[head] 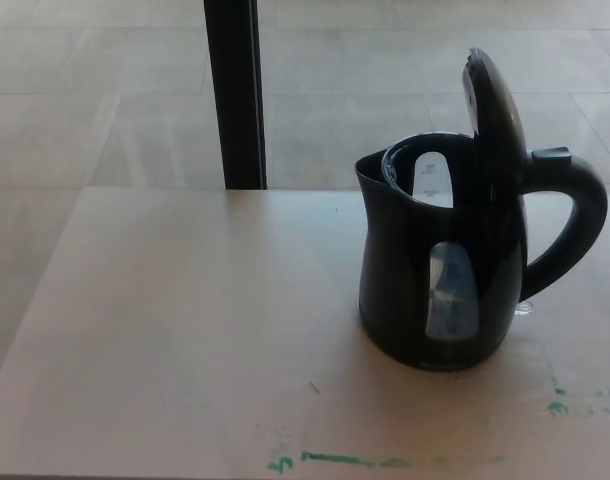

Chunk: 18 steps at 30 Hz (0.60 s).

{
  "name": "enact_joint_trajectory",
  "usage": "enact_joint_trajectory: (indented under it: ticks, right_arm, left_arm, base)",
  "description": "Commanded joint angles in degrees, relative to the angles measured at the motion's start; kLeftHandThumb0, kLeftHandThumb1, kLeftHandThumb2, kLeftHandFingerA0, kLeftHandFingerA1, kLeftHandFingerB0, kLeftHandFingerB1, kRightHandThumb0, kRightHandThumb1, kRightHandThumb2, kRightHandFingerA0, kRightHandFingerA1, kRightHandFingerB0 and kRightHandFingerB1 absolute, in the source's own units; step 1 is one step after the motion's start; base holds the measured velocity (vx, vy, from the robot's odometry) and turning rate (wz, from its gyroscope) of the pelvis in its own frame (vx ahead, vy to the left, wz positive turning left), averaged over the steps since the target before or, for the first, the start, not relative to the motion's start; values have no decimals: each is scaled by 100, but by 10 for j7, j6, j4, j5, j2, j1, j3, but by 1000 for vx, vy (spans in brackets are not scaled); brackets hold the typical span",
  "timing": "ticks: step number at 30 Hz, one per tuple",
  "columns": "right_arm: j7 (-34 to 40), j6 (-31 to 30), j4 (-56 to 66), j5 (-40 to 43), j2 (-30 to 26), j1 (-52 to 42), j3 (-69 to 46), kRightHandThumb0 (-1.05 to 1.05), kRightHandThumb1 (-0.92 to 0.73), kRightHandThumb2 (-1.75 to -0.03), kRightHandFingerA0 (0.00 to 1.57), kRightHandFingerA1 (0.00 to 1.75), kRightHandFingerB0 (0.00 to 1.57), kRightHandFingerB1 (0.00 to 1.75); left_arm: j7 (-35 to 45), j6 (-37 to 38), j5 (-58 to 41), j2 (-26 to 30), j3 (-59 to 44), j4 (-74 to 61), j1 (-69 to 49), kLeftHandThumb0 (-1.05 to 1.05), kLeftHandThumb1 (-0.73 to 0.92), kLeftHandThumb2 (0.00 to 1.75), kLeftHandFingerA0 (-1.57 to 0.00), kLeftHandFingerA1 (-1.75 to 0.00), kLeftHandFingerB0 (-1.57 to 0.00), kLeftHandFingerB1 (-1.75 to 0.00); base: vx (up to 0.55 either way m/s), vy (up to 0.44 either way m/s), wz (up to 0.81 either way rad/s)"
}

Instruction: The robot uses its right hand to push down on the lid of a kettle kept in the middle of the desk to close it

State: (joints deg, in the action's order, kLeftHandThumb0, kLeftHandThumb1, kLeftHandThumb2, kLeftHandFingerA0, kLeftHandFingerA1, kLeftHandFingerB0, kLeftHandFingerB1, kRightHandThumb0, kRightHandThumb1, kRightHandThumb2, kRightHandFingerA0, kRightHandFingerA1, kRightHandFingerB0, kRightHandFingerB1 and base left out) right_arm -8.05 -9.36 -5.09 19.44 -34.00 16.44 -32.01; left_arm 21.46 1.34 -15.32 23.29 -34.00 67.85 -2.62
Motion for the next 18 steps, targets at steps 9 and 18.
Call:
enact_joint_trajectory:
  ticks: [9, 18]
  right_arm:
    - [-53, 25, -61, -85, -27, 154, 174, -82, -80, -64, 23, 41, 16, 29]
    - [-114, -14, -65, -117, -21, 233, 291, -85, -65, -105, 4, 48, 0, 31]
  left_arm:
    - [1, 17, -11, 19, 13, 14, -3, -69, 74, 63, -47, -46, -35, -36]
    - [5, 18, -19, 18, 15, 5, -14, -71, 72, 62, -48, -48, -40, -37]
  base:
    - [-3, -1, 1]
    - [0, 0, 0]
